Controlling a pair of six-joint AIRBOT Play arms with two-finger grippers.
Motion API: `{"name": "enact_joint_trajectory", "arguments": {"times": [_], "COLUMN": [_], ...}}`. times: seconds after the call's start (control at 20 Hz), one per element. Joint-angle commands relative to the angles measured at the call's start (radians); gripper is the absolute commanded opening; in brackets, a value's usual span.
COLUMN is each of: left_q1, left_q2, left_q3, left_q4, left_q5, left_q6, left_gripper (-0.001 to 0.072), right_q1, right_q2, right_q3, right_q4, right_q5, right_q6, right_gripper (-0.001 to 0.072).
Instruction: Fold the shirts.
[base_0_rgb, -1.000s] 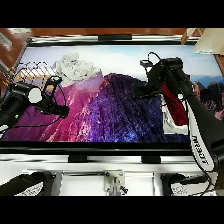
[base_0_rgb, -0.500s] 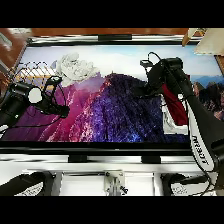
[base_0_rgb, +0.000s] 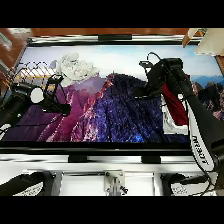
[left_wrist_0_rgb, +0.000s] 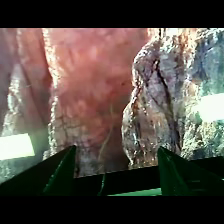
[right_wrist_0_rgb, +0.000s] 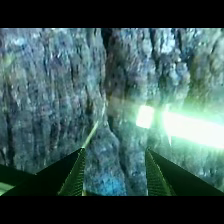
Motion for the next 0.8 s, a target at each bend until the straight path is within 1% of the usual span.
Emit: {"name": "enact_joint_trajectory", "arguments": {"times": [0.0,0.05,0.1,0.15,0.2,0.4,0.5,0.55,0.65,0.7,0.75], "left_q1": [0.000,0.000,0.000,0.000,0.000,0.000,-0.001,-0.001,-0.001,-0.001,0.000], "left_q2": [-0.013,-0.016,-0.018,-0.022,-0.027,-0.053,-0.066,-0.074,-0.090,-0.097,-0.104], "left_q3": [0.000,0.000,0.000,0.000,0.000,0.000,0.000,0.000,0.000,0.000,0.003], "left_q4": [-0.018,-0.018,-0.018,-0.018,-0.018,-0.018,-0.019,-0.023,-0.027,-0.043,-0.056], "left_q5": [0.031,0.053,0.076,0.104,0.129,0.251,0.276,0.285,0.317,0.345,0.397], "left_q6": [0.000,-0.001,-0.036,-0.083,-0.114,-0.183,-0.185,-0.207,-0.220,-0.228,-0.214], "left_gripper": [0.0580,0.0578,0.0556,0.0481,0.0426,0.0427,0.0429,0.0430,0.0436,0.0460,0.0464], "right_q1": [0.000,0.000,0.000,0.000,0.000,0.000,0.000,0.000,0.000,0.000,0.000], "right_q2": [-0.001,-0.001,-0.001,-0.001,-0.001,-0.001,-0.001,-0.001,-0.001,-0.001,-0.001], "right_q3": [0.000,0.000,0.000,0.000,0.000,0.000,0.000,0.000,0.000,0.000,0.000], "right_q4": [0.005,0.005,0.005,0.005,0.005,0.006,0.006,0.006,0.006,0.006,0.006], "right_q5": [-0.026,-0.020,-0.012,-0.003,0.007,0.052,0.067,0.074,0.088,0.091,0.091], "right_q6": [0.000,0.000,0.000,0.000,0.000,0.000,0.000,0.000,0.000,0.000,0.000], "right_gripper": [0.0509,0.0509,0.0509,0.0509,0.0509,0.0509,0.0509,0.0509,0.0509,0.0509,0.0509]}}
